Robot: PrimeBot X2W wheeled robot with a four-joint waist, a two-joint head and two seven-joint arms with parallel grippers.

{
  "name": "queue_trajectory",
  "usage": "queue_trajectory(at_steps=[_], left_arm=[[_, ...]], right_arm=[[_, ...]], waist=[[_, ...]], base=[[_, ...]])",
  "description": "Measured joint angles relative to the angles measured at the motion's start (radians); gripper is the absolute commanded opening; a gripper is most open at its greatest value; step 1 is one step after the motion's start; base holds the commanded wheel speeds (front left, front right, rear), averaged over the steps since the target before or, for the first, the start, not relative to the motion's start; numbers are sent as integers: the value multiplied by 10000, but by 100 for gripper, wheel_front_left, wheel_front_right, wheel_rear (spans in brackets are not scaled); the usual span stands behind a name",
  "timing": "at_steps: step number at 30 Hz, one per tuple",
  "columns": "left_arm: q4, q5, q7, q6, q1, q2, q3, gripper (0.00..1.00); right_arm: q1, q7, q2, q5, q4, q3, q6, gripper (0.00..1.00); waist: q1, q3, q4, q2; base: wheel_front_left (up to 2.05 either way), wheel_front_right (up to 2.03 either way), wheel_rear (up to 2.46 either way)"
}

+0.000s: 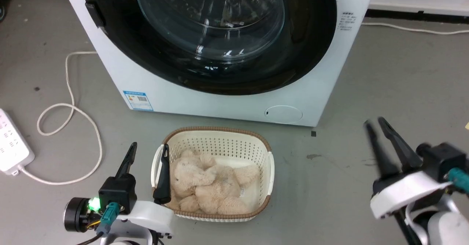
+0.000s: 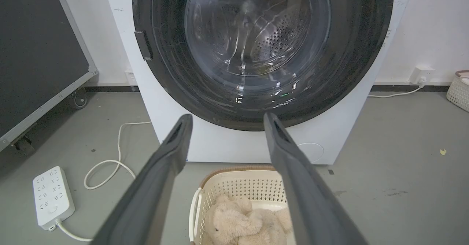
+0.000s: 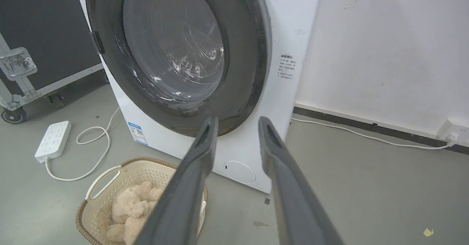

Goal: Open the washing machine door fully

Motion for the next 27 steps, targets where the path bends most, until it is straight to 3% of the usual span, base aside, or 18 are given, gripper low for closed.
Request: queue_trajectory(at_steps=[12, 27], left_arm=[[-274, 0, -226, 134, -207, 12, -38, 100], [-527, -102, -541, 224, -406, 12, -242, 100]], right_arm=[[-1778, 757, 205, 1358, 554, -951, -8, 0], [-4920, 2288, 454, 3135, 2696, -2378, -8, 0]], waist=[[0, 547, 164, 0], [0, 1326, 455, 0]], base=[[0, 0, 0], [0, 0, 0]])
